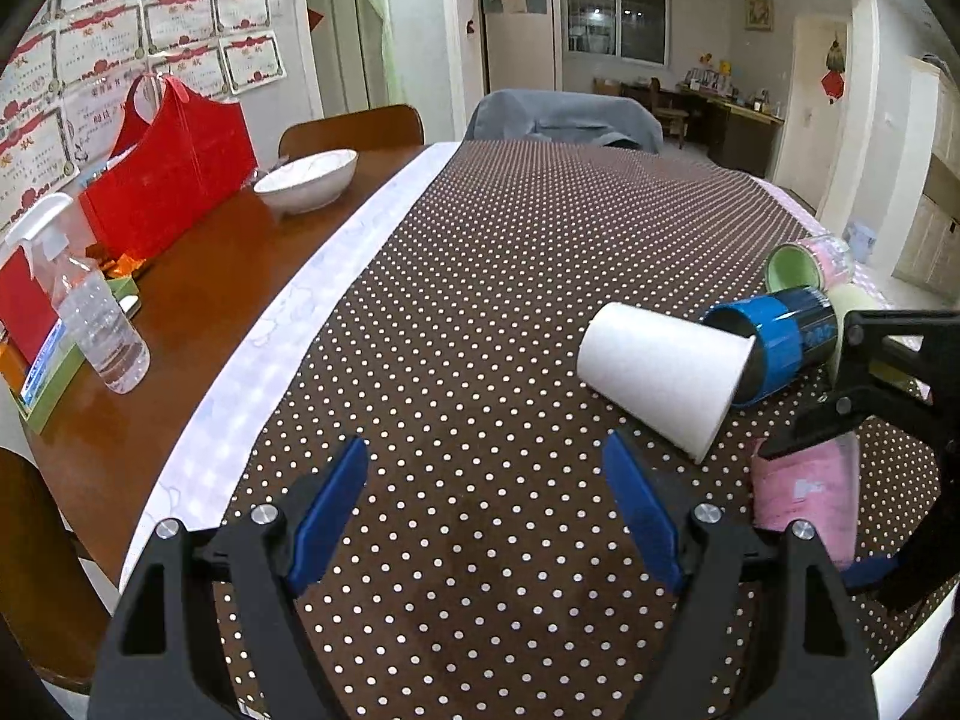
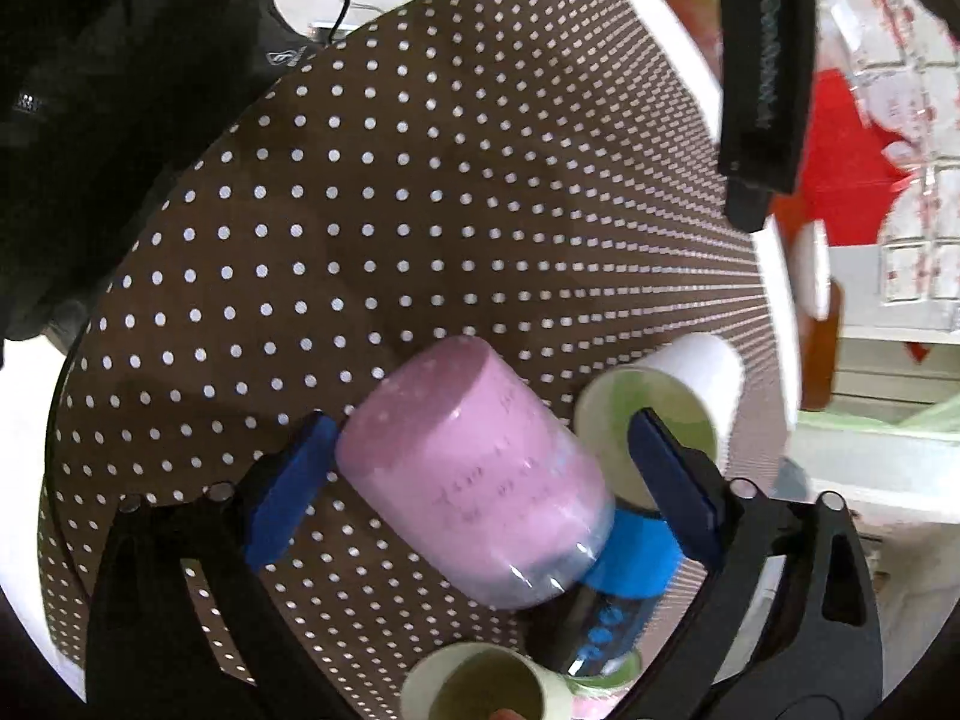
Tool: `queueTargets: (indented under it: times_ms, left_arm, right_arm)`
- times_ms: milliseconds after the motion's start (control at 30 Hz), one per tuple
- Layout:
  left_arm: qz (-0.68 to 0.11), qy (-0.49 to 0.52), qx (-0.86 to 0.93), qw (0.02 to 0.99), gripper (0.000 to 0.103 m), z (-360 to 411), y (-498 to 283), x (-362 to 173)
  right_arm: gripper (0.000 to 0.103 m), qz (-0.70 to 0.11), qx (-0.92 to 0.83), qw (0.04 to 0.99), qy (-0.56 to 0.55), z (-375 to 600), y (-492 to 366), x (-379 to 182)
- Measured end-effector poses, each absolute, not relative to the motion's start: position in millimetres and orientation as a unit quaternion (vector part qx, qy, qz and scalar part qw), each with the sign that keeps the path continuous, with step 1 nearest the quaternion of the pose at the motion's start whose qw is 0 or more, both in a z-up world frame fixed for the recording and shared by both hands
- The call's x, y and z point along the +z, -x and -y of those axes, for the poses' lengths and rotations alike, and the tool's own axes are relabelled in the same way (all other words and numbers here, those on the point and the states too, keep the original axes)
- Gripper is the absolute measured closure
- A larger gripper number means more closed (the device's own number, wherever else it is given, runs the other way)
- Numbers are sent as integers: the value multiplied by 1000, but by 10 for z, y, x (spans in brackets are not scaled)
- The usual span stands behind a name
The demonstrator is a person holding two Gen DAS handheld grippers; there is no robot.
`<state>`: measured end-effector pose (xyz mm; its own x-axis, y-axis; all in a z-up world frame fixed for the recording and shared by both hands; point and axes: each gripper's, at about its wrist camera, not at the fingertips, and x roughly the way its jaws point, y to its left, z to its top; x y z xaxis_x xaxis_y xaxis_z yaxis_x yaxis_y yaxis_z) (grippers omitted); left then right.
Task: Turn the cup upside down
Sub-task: 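Rotate the pink cup with the right gripper so its rim faces down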
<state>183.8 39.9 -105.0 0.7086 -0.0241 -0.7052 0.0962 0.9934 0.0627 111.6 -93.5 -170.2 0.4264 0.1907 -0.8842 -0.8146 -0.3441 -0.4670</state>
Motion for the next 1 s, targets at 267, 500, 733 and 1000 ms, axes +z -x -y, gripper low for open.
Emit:
queueTargets:
  times_ms: [267,500,733,1000]
  left_arm:
    - [-388,-42,-40,920,24,-401,-1858,-1106]
    - [-385,-34,-45,921,24,-425,-1795,-1101]
    - [-383,-29,-49,922,24,-463,-1715,-1121]
    - [-380,-24,-50,923,24,-501,-1660,-1114]
  right_arm:
    - [27,-362,486,511,610,826,-1434,-1625]
    - [29,-459,484,496,556,872,-1713,-1552]
    - [29,-495,487,480,537,900,-2049,-1422]
    - [28,-479,473,439,596,993,-1959,-1475]
